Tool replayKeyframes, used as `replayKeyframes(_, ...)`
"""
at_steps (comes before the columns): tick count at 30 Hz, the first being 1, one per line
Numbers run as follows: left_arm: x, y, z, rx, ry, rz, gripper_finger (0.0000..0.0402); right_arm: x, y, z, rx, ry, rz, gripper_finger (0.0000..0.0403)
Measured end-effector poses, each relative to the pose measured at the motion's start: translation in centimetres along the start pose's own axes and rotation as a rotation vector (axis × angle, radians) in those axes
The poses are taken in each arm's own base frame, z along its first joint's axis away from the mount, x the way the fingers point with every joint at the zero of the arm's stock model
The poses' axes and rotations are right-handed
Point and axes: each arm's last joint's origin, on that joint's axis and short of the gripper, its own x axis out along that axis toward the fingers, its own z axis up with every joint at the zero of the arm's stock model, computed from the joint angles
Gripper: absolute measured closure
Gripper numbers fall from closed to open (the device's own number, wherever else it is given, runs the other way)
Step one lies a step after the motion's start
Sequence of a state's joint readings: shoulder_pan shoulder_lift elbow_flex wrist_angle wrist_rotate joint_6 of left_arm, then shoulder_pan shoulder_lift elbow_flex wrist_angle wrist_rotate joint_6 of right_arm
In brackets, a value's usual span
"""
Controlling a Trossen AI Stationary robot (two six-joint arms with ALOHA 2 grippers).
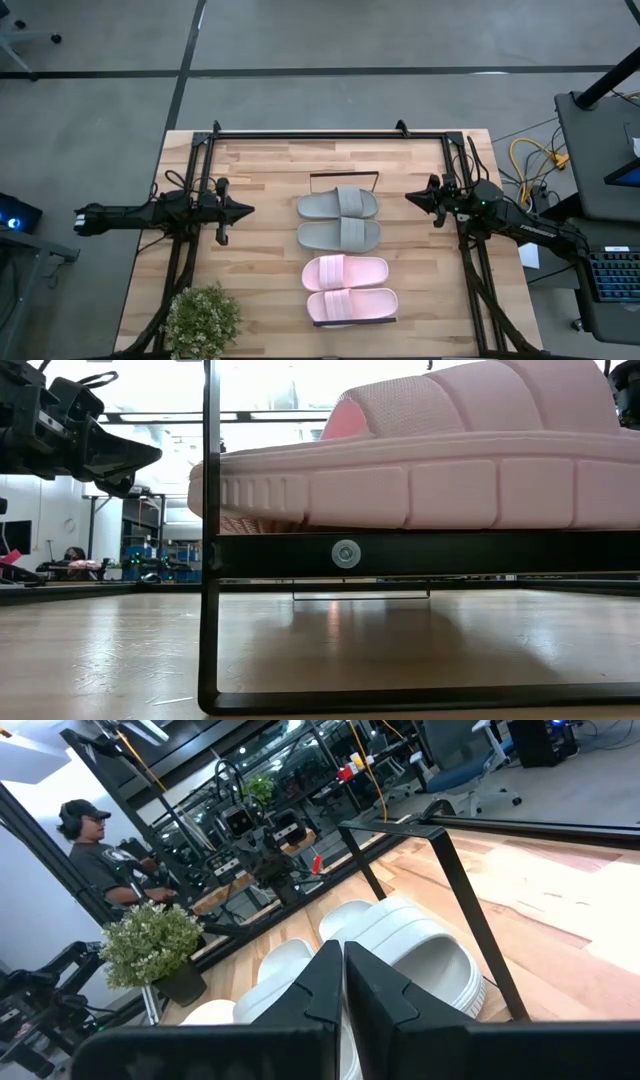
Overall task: Pick and place slides into the shelf
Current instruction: Return to Home Position
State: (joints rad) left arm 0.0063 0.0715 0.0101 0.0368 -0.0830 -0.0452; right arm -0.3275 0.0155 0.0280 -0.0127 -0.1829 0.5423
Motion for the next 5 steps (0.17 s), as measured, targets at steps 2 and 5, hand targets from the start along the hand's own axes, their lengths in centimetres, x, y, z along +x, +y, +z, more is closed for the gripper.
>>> replayKeyframes(2, 0.00, 0.00, 0.00, 0.000, 0.000, 0.000, 0.0402, 0.00, 0.00, 0.00, 0.000, 0.000, 0.000, 0.0394)
replayKeyframes(5, 0.00, 0.00, 0.00, 0.000, 0.000, 0.000, 0.0402, 0.00, 0.00, 0.00, 0.000, 0.000, 0.000, 0.0394)
